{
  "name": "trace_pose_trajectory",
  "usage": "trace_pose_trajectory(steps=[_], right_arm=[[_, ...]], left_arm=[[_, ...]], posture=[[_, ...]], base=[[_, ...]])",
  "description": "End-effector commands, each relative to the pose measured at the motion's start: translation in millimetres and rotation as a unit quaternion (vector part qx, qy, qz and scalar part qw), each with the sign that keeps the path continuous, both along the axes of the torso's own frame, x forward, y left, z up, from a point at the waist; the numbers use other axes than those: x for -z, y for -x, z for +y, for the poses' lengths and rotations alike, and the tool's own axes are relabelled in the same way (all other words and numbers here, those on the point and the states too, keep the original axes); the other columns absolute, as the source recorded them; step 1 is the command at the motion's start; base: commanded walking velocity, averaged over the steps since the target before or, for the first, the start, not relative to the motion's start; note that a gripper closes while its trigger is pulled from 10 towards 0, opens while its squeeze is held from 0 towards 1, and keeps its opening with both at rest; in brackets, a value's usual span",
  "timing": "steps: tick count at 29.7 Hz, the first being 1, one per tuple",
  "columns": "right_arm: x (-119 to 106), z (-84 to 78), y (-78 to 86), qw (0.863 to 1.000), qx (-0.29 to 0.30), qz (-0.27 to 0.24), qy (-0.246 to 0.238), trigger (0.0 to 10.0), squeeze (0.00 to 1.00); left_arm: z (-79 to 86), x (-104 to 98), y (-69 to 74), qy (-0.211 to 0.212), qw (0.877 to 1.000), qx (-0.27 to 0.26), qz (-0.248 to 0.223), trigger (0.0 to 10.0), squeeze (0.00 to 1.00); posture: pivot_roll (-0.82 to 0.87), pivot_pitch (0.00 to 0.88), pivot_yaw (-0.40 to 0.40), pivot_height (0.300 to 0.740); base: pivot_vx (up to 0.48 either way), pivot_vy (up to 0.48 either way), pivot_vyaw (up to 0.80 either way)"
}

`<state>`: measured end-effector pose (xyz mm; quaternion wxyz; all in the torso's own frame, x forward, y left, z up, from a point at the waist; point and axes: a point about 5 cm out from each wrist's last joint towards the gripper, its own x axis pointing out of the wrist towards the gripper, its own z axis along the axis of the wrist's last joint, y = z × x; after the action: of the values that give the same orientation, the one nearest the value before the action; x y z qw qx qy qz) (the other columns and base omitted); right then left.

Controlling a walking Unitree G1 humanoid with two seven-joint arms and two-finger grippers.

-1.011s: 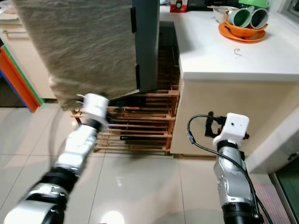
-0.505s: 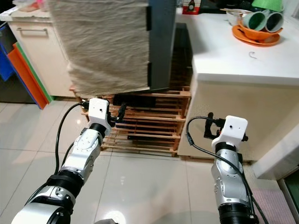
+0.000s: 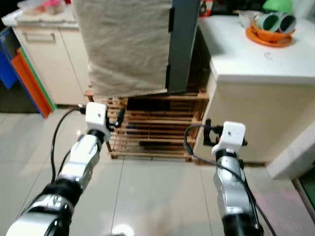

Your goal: Restocking fridge

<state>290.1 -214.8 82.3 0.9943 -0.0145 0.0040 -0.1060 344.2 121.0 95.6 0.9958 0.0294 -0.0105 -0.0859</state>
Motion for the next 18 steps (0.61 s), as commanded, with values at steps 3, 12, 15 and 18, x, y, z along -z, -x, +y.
trace_pose_trajectory(steps=[3,12,15,18], right_arm=[[-4,3.5,-4.1,1.000,-0.011,-0.011,0.003,10.0,0.00],[-13,8.5,-8.9,0.999,-0.021,-0.047,0.000,10.0,0.00],[-13,7.9,-8.3,0.998,-0.019,-0.052,0.003,10.0,0.00],[-13,7.6,-8.2,0.999,-0.017,-0.052,0.003,10.0,0.00]], left_arm=[[-2.6,-2,-0.7,-0.007,1.000,0.004,-0.007,10.0,0.00],[-6.0,-18,-5.6,0.008,0.999,0.018,-0.044,10.0,0.00],[-6.1,-21,-6.0,0.005,0.998,0.019,-0.054,10.0,0.00],[-6.0,-24,-6.4,0.004,0.998,0.021,-0.064,10.0,0.00]], posture=[[0.02,0.000,0.038,0.740],[0.03,0.000,0.034,0.740],[0.03,0.000,0.034,0.740],[0.03,0.000,0.033,0.740]], base=[[0.450,0.000,0.00],[0.447,0.000,0.00],[0.449,0.000,0.00],[0.447,0.000,0.00]])
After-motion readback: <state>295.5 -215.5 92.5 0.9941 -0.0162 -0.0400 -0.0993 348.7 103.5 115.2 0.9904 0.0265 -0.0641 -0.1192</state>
